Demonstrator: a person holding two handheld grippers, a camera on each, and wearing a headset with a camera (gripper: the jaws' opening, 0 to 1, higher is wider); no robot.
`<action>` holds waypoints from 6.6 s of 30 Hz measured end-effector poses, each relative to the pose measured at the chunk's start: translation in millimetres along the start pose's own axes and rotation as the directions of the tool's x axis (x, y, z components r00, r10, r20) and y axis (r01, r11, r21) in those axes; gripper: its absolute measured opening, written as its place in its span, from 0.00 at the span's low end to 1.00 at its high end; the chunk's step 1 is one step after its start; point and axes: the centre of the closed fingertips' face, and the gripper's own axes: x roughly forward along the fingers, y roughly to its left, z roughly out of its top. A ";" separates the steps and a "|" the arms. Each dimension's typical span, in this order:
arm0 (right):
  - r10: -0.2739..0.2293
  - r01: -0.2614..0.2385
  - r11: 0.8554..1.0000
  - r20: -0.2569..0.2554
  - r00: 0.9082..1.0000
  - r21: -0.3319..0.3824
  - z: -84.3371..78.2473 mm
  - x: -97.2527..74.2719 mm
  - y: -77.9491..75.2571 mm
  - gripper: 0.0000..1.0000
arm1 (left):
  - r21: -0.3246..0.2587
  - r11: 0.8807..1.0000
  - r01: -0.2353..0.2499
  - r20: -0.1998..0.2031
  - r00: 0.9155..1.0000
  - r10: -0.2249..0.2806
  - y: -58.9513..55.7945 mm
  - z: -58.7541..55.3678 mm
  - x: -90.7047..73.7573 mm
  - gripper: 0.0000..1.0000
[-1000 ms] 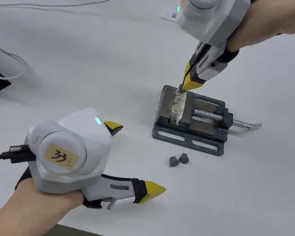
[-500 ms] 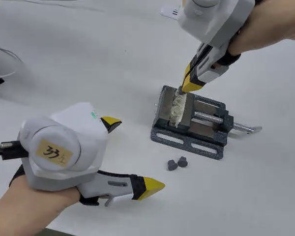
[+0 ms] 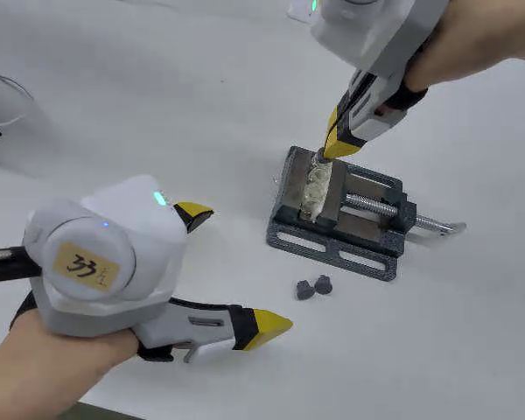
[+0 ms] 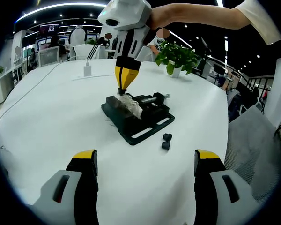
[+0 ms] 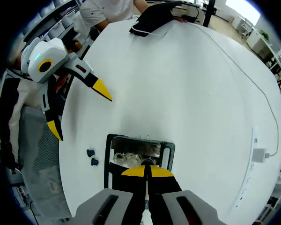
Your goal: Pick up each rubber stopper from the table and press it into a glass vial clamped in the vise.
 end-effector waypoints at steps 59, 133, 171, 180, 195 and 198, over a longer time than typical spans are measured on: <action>-0.070 0.070 0.995 -0.008 0.998 0.066 -1.6 0.5 -0.2 0.00 | 0.073 0.997 -0.038 0.042 0.998 0.035 -7.2 39.5 -23.9 0.82; -0.097 0.030 0.980 0.348 0.932 0.195 -35.3 40.7 115.1 0.14 | 0.157 0.988 -0.008 -0.009 1.000 0.009 -14.4 23.1 -26.7 0.81; -0.089 0.015 0.975 0.330 0.940 0.223 -33.3 57.8 114.5 0.00 | 0.127 0.992 0.010 -0.021 1.000 -0.007 -16.9 11.5 -20.4 0.80; -0.091 -0.025 0.950 0.355 0.931 0.311 -34.4 56.8 113.2 0.00 | 0.140 0.990 0.019 -0.022 1.000 -0.016 -17.9 12.5 -20.1 0.79; -0.174 -0.162 0.837 0.535 0.827 0.523 -27.4 18.3 109.5 0.00 | 0.186 0.982 0.039 0.019 0.999 -0.043 -27.5 27.1 -18.1 0.75; -0.203 -0.251 0.777 0.607 0.768 0.577 -22.5 1.7 108.1 0.00 | 0.208 0.977 0.048 0.048 0.997 -0.059 -33.0 36.2 -17.2 0.71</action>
